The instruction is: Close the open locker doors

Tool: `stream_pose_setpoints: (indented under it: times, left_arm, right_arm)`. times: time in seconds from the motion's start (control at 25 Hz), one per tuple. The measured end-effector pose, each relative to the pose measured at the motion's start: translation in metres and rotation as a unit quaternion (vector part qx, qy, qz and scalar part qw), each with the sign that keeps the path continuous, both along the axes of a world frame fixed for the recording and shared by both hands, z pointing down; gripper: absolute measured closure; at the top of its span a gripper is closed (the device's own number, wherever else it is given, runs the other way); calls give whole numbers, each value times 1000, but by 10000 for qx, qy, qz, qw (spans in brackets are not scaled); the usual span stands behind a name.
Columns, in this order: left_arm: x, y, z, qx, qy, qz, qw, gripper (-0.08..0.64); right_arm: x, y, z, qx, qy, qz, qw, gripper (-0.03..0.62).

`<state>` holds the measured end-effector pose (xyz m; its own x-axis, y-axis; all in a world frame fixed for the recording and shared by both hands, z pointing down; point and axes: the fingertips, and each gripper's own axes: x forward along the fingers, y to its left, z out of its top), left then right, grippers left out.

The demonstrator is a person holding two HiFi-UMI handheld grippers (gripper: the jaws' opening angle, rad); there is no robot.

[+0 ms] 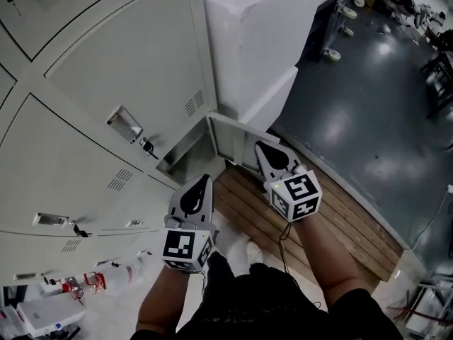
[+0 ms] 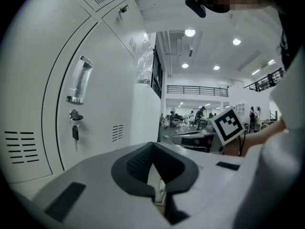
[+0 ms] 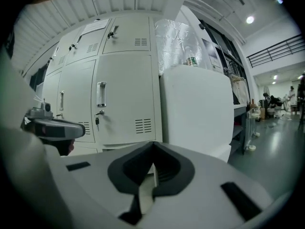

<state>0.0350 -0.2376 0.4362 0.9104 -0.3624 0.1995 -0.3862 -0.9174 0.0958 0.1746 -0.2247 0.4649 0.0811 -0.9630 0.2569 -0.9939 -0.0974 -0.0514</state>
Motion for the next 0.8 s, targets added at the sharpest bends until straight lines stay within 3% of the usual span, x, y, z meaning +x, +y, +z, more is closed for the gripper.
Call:
stream_pose_setpoints:
  times: [0.28, 0.8]
  left_arm:
    - [25, 9, 29, 246, -170, 317, 9991, 555]
    - [72, 17, 94, 96, -203, 694, 9973, 555]
  right_arm:
    - [23, 27, 35, -132, 14, 382, 9992, 592]
    - [74, 55, 97, -337, -162, 985, 9944, 592]
